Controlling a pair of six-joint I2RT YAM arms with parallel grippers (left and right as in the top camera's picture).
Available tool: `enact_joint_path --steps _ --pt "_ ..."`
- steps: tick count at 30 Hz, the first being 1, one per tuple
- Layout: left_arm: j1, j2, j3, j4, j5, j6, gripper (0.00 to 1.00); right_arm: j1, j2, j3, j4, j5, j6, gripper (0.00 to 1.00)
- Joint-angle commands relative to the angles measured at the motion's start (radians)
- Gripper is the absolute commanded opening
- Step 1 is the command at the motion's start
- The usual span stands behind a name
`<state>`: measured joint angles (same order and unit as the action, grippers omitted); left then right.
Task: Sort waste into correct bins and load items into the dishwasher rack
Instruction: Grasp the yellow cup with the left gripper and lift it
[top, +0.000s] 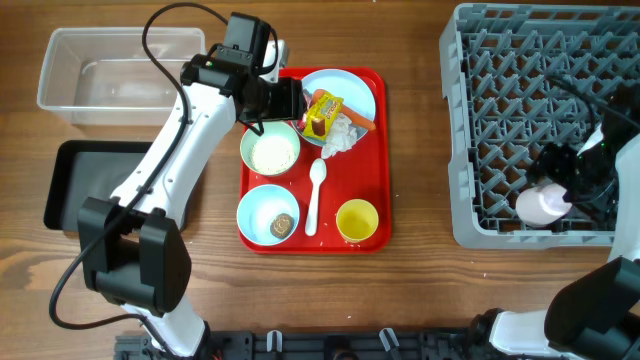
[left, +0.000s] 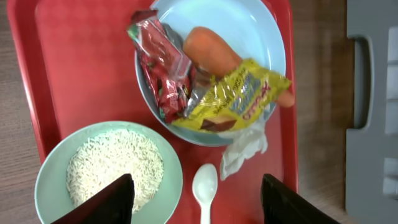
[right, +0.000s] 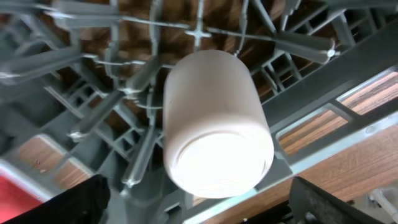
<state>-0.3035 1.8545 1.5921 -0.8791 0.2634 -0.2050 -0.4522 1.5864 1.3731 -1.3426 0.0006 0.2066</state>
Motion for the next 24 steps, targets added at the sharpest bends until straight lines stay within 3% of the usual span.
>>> enact_joint_path --steps 1,6,9,13,14,19,20,23,24 --pt "-0.043 -0.022 -0.010 -0.074 0.123 0.175 0.65 0.008 -0.120 0.141 -0.026 -0.098 -0.052 0.97" --pt "-0.192 -0.021 -0.010 -0.292 0.183 0.340 0.70 0.050 -0.256 0.177 -0.031 -0.175 -0.077 0.97" --pt "-0.297 -0.009 -0.076 -0.295 0.114 0.340 0.72 0.122 -0.253 0.172 -0.032 -0.175 -0.087 0.97" --pt "-0.356 0.008 -0.182 -0.239 0.087 0.325 0.68 0.160 -0.233 0.171 -0.020 -0.175 -0.095 0.97" --pt "-0.357 0.013 -0.195 -0.224 0.084 0.323 0.64 0.160 -0.230 0.171 -0.016 -0.175 -0.095 0.97" --pt "-0.356 0.014 -0.245 -0.138 0.027 0.262 0.26 0.160 -0.227 0.171 0.000 -0.174 -0.097 0.97" --pt "-0.356 0.015 -0.263 -0.109 0.027 0.247 0.24 0.160 -0.227 0.171 0.000 -0.174 -0.103 0.97" --pt "-0.356 0.016 -0.292 -0.065 0.027 0.241 0.04 0.160 -0.227 0.171 0.000 -0.174 -0.103 0.97" --pt "-0.356 0.016 -0.292 -0.062 0.027 0.241 0.04 0.160 -0.227 0.171 0.000 -0.175 -0.102 0.97"
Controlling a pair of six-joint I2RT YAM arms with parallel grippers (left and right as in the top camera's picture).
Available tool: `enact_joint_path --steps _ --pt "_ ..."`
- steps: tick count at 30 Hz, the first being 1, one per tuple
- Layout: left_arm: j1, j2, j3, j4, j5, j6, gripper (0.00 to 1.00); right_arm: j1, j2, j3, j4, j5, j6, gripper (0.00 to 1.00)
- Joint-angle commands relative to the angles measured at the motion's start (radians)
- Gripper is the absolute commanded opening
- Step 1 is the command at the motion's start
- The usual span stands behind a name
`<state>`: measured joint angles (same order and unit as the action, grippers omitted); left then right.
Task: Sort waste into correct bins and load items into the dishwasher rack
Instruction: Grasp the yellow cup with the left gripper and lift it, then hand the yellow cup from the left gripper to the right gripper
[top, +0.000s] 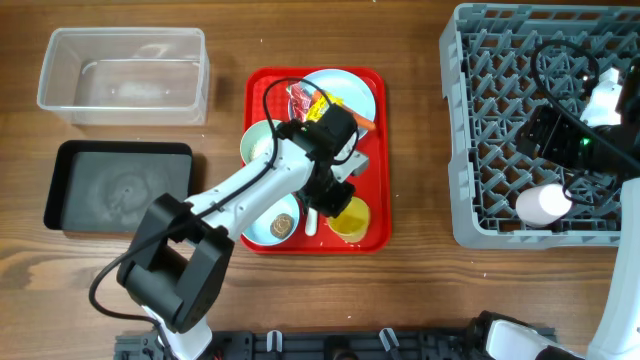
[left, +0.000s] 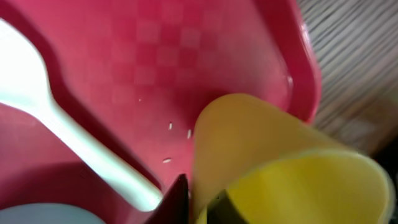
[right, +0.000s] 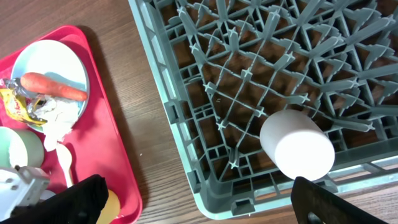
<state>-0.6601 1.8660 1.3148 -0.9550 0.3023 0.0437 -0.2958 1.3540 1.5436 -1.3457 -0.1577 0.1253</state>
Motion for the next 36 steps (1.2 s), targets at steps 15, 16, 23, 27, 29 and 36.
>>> enact_joint_path --steps 15,16,23,27,29,36 --pt "0.370 -0.136 0.251 0.171 0.973 -0.130 0.04 0.031 0.006 -0.158 0.235 -0.841 -0.313 0.97" --pt "0.385 -0.132 0.251 0.197 1.043 -0.127 0.04 0.042 0.006 -0.195 0.293 -0.923 -0.313 0.98" --pt "0.387 -0.122 0.249 0.227 1.101 -0.098 0.04 0.166 0.006 -0.428 0.821 -1.240 -0.109 1.00" --pt "0.388 -0.116 0.249 0.227 1.099 -0.074 0.04 0.208 0.005 -0.431 1.028 -1.312 0.008 1.00" --pt "0.388 -0.115 0.249 0.227 1.089 -0.068 0.04 0.212 0.005 -0.431 1.115 -1.342 0.065 1.00" --pt "0.388 -0.115 0.249 0.264 1.085 -0.056 0.04 0.309 0.005 -0.431 1.207 -1.309 0.103 1.00"
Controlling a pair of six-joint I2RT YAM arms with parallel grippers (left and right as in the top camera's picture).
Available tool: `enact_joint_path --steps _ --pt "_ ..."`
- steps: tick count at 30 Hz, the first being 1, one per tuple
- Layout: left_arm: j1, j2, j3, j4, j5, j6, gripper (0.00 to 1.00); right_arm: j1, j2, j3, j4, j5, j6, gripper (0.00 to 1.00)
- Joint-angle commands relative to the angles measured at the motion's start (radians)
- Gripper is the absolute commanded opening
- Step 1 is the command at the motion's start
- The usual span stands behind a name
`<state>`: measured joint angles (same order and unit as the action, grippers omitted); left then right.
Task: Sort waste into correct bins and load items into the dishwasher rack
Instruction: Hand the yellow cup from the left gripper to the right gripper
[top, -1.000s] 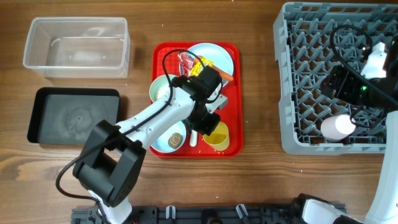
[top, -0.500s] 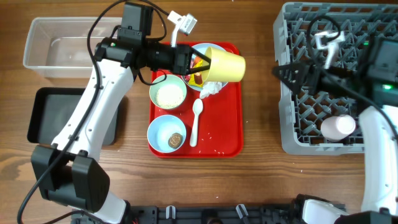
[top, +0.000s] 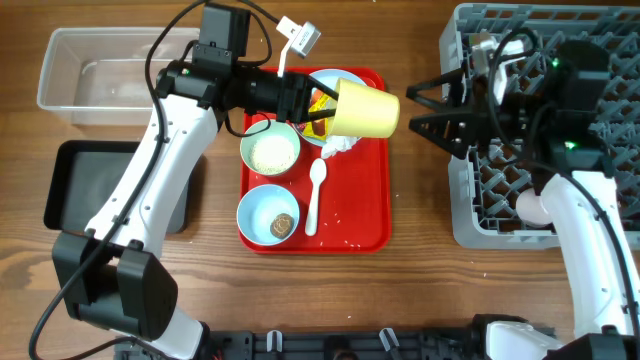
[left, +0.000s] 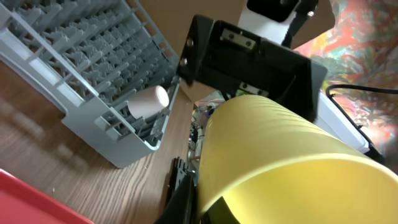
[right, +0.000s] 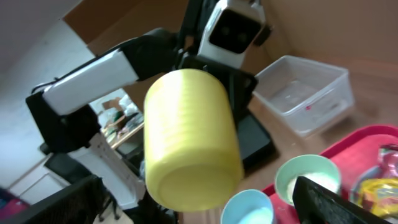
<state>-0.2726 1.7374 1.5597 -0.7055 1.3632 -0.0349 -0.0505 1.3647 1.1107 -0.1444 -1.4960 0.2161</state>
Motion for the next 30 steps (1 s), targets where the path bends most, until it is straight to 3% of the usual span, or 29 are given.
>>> enact_joint_path --steps 1,5,15,23,26,27,30 --pt "0.000 0.013 0.004 0.015 0.023 0.023 0.04 0.089 -0.005 0.002 0.006 0.071 0.013 1.00" --pt "0.000 0.013 0.004 0.015 0.023 0.023 0.04 0.189 0.015 0.002 0.007 0.195 0.021 0.98" --pt "0.001 0.013 0.004 0.014 0.023 0.023 0.04 0.196 0.025 0.002 0.135 0.191 0.080 0.70" --pt "0.001 0.013 0.004 0.010 0.023 0.023 0.05 0.196 0.025 0.002 0.140 0.171 0.080 0.47" --pt "0.001 0.013 0.004 0.006 0.023 0.023 0.37 0.195 0.025 0.002 0.140 0.172 0.079 0.45" --pt "0.001 0.013 0.004 0.006 0.023 0.023 0.43 0.192 0.025 0.002 0.141 0.172 0.079 0.45" --pt "0.001 0.013 0.004 0.006 0.023 0.023 0.49 0.181 0.025 0.002 0.139 0.170 0.080 0.45"
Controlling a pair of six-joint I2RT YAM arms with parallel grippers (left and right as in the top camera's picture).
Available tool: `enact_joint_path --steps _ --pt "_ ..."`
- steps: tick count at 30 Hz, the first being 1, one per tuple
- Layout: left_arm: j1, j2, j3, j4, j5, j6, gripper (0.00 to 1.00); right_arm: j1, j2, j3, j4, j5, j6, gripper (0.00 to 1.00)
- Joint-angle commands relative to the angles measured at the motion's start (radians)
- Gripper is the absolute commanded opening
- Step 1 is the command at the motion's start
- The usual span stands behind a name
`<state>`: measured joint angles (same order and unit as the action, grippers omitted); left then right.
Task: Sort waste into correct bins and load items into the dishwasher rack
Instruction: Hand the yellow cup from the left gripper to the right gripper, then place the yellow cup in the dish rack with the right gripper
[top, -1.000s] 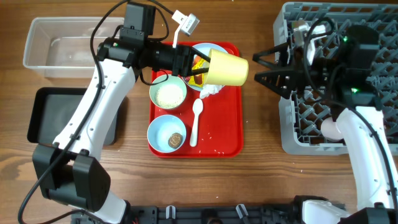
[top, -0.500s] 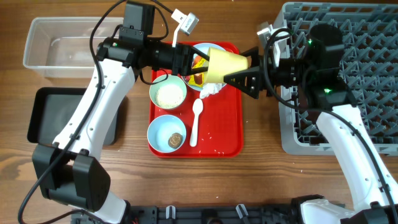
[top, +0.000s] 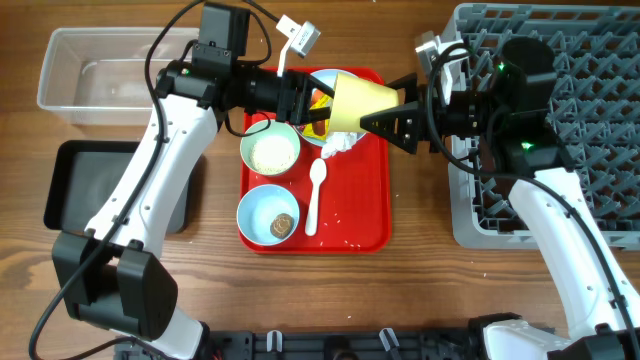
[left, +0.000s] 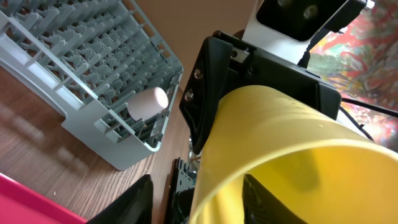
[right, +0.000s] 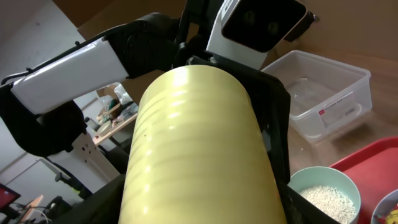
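A yellow cup (top: 362, 100) hangs on its side over the red tray (top: 365, 200), between both arms. My left gripper (top: 318, 105) is at its mouth; in the left wrist view its fingers stand apart, one outside the rim (left: 127, 199), one inside the cup (left: 280, 137), so it is open. My right gripper (top: 385, 122) is shut on the cup's base end, and in the right wrist view the cup (right: 199, 143) fills the gap between its fingers. The grey dishwasher rack (top: 600, 60) stands at the right, with a white cup (left: 148, 101) lying in it.
On the tray are a bowl of rice (top: 270, 152), a blue bowl (top: 268, 215), a white spoon (top: 316, 195) and a plate with wrappers, partly hidden by the cup. A clear bin (top: 120, 75) and a black tray (top: 110, 190) stand at the left.
My right gripper has moved left from the rack's edge and shut on the yellow cup's base. My left gripper's fingers have come apart at the rim. The cup hangs in the same place.
First my left gripper was open over the plate and my right was over the white cup in the rack. Then the left was at the yellow cup on the tray, the right lifted off. Later the left held the cup aloft facing the right, which now grips it.
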<state>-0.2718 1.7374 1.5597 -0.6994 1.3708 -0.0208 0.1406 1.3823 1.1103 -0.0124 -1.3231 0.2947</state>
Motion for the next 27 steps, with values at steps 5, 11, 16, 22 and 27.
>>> enact_joint_path --steps 5,11,16,22,27 --pt "0.000 0.013 0.004 0.000 0.016 0.009 0.50 -0.022 0.007 0.002 0.006 -0.006 -0.005 0.45" --pt "0.000 0.013 0.004 0.000 0.016 0.009 0.52 -0.127 0.007 0.002 -0.034 -0.092 -0.045 0.45" --pt "0.000 0.013 0.004 0.000 0.013 0.010 0.52 -0.198 0.007 0.002 -0.223 -0.066 -0.183 0.45" --pt "0.000 0.013 0.004 -0.026 -0.233 0.009 0.51 -0.217 0.007 0.002 -0.480 0.340 -0.242 0.45" --pt "-0.001 0.013 0.004 -0.094 -0.605 0.009 0.51 -0.217 -0.008 0.079 -0.721 0.715 -0.188 0.45"
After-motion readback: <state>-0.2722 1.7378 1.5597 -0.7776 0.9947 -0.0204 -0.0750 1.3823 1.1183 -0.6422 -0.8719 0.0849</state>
